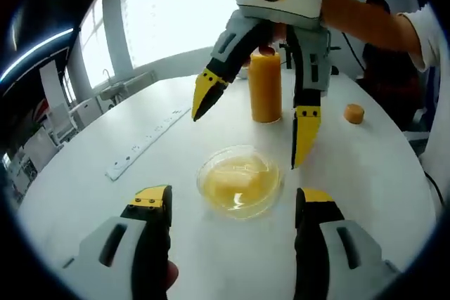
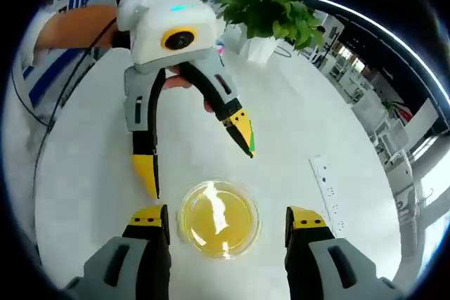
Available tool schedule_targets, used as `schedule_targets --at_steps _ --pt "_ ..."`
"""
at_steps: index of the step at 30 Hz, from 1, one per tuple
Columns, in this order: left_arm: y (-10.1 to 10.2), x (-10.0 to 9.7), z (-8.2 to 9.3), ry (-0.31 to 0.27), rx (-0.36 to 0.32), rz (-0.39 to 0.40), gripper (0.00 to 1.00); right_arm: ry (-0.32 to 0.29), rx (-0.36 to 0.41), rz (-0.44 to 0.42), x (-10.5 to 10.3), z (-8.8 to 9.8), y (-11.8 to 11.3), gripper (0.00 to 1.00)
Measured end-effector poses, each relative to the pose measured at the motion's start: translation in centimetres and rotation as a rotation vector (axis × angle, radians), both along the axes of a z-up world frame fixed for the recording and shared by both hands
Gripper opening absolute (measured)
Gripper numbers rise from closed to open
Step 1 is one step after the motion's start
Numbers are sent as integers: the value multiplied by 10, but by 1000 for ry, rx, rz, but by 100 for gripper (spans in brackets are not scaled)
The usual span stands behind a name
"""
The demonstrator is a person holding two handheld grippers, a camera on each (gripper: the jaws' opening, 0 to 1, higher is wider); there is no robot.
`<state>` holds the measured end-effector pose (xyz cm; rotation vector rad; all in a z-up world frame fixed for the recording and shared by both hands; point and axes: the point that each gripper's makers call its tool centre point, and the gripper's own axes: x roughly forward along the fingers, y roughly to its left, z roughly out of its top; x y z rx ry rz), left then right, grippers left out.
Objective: Open the Petri dish lid, place the lid on the table, pour the liquid culture medium into the Petri dish, pick up the Petri dish lid from the table, and close the Petri dish
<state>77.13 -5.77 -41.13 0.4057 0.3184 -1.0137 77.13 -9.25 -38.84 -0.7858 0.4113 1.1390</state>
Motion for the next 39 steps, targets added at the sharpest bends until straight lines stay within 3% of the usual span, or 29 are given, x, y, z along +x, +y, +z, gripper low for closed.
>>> schedule_targets --at_steps 3,5,9,11,14,16,19,23,25,28,31,35,36,39 --pt "6 -7 18 -50 -40 60 62 -84 106 -11 -12 21 -7 61" --pt "10 -8 28 -79 -73 92 61 -85 194 -40 -21 32 -10 61" --pt "23 -15 39 -111 -90 133 61 -136 245 -79 -33 41 -21 62" --pt "29 -19 45 -118 -110 153 61 -128 280 -103 -40 45 -27 62" --pt "34 -27 55 -148 -130 171 61 -200 382 -123 -45 63 -38 63" --pt "37 -35 59 -166 -133 179 61 -176 457 -186 -47 68 -50 64" --pt "44 -43 67 -195 -153 208 61 -222 499 -230 -52 77 -68 63" --pt "60 -53 78 -228 -195 296 59 -294 606 -316 -69 100 -89 63" --pt "67 -59 84 -278 -199 318 59 -451 639 -379 -68 119 -110 61" --pt "80 -70 90 -299 -241 363 59 -498 657 -462 -76 124 -133 61" --pt "99 -80 97 -331 -273 444 59 -483 721 -538 -82 129 -159 61" --pt "121 -92 104 -363 -286 542 59 -462 745 -641 -94 126 -191 61" --pt "125 -96 108 -370 -315 569 59 -458 747 -654 -95 125 -196 61" --pt "137 -112 116 -386 -368 631 59 -499 740 -710 -105 123 -220 60"
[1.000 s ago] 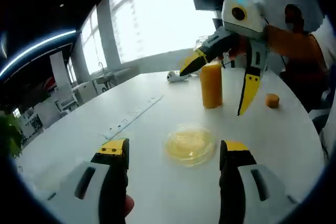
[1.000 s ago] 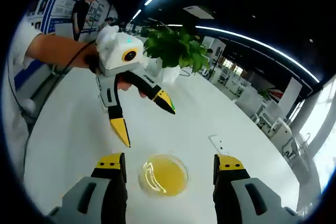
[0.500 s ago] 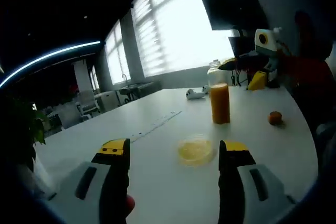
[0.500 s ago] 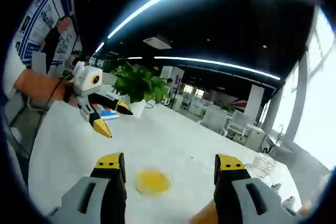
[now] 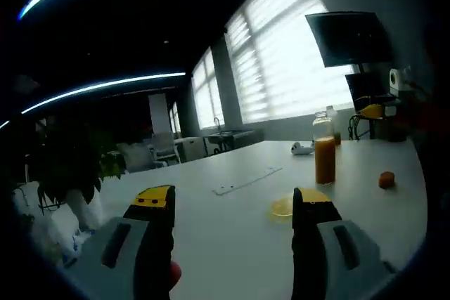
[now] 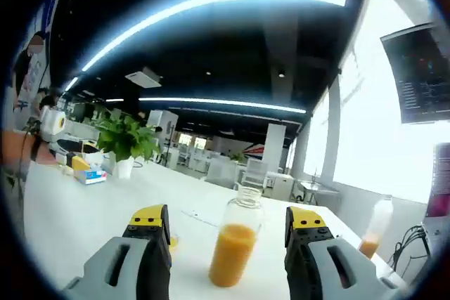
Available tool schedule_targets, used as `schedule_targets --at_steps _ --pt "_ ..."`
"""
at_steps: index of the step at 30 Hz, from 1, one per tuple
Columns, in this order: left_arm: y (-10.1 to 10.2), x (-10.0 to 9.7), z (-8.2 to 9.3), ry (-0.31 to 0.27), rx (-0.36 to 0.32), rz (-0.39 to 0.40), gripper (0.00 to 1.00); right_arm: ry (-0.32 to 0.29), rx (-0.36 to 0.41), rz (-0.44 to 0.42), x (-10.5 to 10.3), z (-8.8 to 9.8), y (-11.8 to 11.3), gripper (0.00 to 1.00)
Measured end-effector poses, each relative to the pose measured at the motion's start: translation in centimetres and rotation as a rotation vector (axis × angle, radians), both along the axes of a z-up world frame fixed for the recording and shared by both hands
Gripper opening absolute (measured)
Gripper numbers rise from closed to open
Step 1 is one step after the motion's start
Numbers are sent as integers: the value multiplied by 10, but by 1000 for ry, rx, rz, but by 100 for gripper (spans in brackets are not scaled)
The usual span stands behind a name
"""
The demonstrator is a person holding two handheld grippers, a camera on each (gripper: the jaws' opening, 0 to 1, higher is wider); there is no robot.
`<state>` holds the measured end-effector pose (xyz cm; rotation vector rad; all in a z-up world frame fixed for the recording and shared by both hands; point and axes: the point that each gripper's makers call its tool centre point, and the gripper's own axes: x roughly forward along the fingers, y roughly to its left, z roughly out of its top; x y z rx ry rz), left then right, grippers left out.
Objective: Open the Petri dish lid, place the lid on the table, pour the liquid culture medium into the Petri dish, pick up the Petri dish lid from the table, and close the Petri dish
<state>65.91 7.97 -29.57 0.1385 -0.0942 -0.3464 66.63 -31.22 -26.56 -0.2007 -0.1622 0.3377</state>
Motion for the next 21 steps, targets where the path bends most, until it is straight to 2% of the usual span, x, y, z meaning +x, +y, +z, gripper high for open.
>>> schedule_targets --at_steps 2,6,11,13,14,18,21 --pt "9 -10 5 -33 -23 47 58 4 1 -40 -6 -6 -14 60" --pt "15 -28 8 -60 -39 107 58 14 63 -89 -15 -15 -39 60" --pt "23 -46 5 -79 -23 173 58 9 110 -147 -30 -20 -63 61" --pt "27 -53 4 -89 -54 190 57 13 148 -160 -36 -21 -71 61" --pt "31 -57 4 -99 -104 218 56 18 174 -176 -39 -22 -77 62" --pt "39 -70 -10 -83 -140 277 55 10 193 -204 -49 -27 -95 64" --pt "49 -80 -21 -70 -161 327 56 22 235 -212 -58 -35 -104 65"
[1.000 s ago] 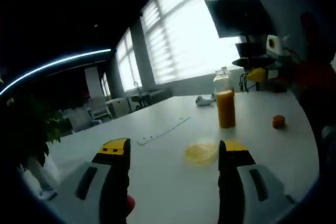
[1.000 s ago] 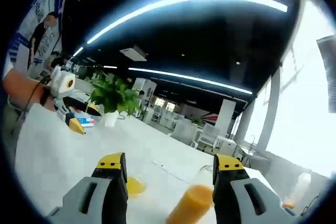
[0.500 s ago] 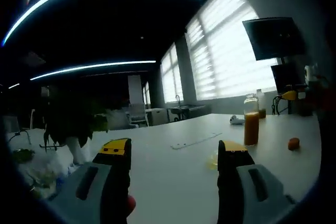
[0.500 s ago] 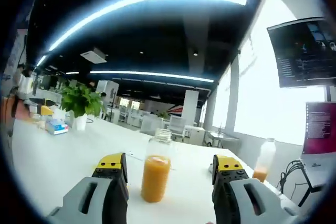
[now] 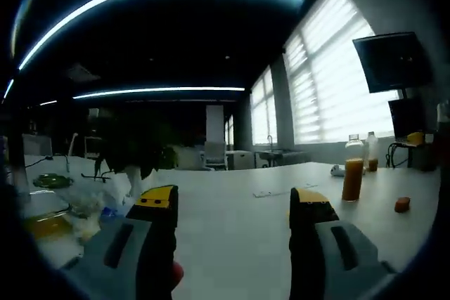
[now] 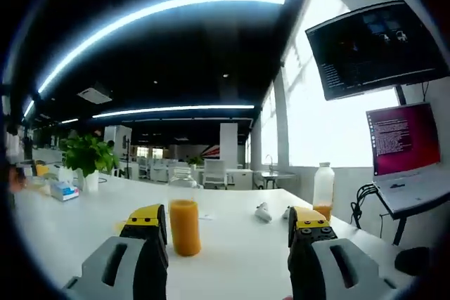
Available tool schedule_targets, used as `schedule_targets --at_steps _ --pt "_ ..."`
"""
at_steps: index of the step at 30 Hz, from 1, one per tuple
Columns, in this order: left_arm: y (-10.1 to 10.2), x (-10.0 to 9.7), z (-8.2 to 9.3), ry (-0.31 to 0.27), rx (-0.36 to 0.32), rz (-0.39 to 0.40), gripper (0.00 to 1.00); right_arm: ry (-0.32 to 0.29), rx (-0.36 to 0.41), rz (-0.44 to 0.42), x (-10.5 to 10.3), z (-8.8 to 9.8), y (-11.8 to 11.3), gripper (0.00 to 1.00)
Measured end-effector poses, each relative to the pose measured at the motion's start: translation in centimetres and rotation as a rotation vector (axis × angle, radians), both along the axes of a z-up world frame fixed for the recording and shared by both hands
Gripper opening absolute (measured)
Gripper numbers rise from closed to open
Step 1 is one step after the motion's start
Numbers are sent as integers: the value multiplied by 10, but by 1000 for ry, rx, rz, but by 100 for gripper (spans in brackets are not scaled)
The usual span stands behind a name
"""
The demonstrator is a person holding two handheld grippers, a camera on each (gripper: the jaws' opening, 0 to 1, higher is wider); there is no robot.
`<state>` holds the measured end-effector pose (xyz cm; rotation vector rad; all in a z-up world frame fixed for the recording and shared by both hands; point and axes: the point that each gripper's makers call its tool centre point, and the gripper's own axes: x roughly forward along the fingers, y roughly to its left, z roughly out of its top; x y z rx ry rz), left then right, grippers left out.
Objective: Open the Petri dish lid, place the lid on the table, pour the liquid culture medium into the Petri dish, pick up the Petri dish lid from the table, and close the Petri dish
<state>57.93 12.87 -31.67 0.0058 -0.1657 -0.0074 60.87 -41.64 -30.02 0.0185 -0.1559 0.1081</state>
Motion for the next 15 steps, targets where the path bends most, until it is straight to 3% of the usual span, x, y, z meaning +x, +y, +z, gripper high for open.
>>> schedule_targets --at_steps 6,15 --pt "6 -8 -5 12 31 37 56 19 12 -12 -8 -12 -12 66" --pt "10 -11 -2 2 11 55 56 25 4 -26 -12 -15 -16 65"
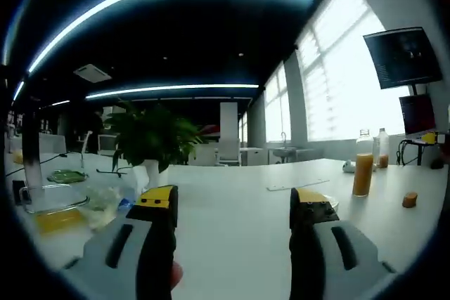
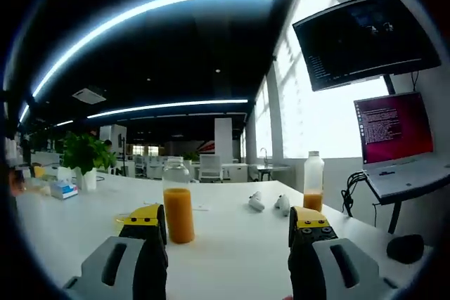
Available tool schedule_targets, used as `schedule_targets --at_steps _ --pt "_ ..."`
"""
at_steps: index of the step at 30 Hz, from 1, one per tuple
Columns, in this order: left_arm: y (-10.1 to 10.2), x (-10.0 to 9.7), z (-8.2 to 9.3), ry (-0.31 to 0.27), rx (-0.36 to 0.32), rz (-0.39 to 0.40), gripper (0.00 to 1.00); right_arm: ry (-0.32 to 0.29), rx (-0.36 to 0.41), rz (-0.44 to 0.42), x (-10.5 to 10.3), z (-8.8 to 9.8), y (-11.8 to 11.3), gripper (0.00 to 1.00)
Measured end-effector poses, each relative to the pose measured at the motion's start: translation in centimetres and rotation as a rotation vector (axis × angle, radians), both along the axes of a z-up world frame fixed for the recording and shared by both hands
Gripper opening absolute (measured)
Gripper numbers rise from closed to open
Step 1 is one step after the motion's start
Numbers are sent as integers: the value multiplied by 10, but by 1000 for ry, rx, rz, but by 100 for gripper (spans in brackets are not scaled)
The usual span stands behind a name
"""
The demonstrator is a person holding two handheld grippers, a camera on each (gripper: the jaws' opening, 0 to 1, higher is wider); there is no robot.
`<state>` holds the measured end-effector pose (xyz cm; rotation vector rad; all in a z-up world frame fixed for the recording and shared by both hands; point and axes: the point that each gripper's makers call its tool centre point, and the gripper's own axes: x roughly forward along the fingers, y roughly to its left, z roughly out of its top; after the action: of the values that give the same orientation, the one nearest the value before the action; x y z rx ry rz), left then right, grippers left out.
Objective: Open the Petri dish lid, place the lid on the table, pour the liquid culture medium into the Petri dish, pick up the Petri dish lid from the table, and close the Petri dish
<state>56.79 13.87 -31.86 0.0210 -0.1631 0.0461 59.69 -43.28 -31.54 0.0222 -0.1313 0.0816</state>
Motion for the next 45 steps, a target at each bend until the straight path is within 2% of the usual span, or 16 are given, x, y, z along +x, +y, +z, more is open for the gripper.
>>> schedule_targets --at_steps 6,8,13,17,19,22,23,25,27,30,45 --pt "-1 -1 2 -7 -13 -2 55 21 -21 5 -2 -2 3 60" --pt "-6 -1 -1 -5 -19 -13 55 40 -7 36 -2 -9 11 61" --pt "-11 -2 -4 3 -13 -26 55 86 -44 101 -6 -26 32 61" --pt "-10 -3 -4 3 -15 -23 55 172 -81 205 -12 -43 60 59" --pt "-9 -4 -4 3 -12 -19 55 236 -127 261 -15 -58 75 59" --pt "-8 -5 -3 0 -14 -16 55 295 -192 329 -19 -75 94 57" --pt "-8 -6 -4 1 -16 -14 55 328 -200 338 -20 -83 99 57" --pt "-8 -6 -6 5 -22 -15 55 347 -234 350 -18 -95 109 55" --pt "-8 -7 -7 7 -24 -15 55 377 -214 362 -16 -105 116 54" --pt "-7 -7 -9 14 -21 -15 54 396 -218 367 -12 -114 122 53" --pt "-3 -13 -15 21 -33 -7 54 436 -217 384 -8 -127 132 50"
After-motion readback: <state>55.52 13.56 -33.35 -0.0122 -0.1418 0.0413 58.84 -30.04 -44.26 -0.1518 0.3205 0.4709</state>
